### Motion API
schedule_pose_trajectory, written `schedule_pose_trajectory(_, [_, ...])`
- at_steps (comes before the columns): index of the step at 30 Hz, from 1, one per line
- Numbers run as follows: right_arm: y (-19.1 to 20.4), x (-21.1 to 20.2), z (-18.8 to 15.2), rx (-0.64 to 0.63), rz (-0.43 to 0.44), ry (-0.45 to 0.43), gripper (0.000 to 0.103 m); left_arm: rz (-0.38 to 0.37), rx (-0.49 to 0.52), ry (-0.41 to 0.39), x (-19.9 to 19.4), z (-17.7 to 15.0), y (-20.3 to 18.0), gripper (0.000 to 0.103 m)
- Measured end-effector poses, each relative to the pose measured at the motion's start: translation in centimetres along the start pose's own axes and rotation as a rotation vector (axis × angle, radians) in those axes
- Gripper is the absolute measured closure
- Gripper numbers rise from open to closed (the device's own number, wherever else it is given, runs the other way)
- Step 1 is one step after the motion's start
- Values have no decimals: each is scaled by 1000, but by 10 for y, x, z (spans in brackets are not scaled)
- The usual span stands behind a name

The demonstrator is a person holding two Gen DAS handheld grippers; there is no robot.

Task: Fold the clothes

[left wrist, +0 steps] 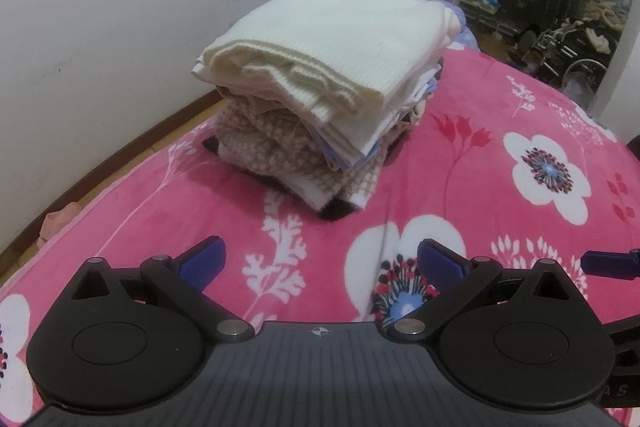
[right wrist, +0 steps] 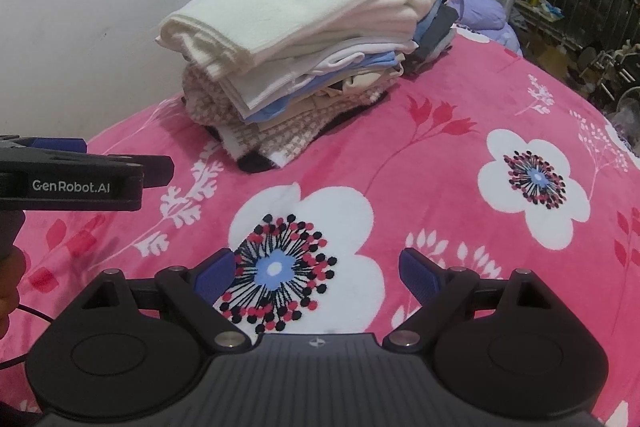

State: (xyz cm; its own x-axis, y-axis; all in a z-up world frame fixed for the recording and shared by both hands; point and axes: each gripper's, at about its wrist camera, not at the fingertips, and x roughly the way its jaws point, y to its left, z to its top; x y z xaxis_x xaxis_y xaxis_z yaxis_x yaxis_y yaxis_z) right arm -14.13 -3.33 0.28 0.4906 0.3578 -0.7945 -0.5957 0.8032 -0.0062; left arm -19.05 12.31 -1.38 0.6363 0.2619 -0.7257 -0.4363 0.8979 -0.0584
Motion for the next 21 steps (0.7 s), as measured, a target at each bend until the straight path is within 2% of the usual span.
schedule_pose_trajectory(21, [2, 1, -1, -24, -14, -5, 11, 10, -12, 6, 1, -1, 0, 0])
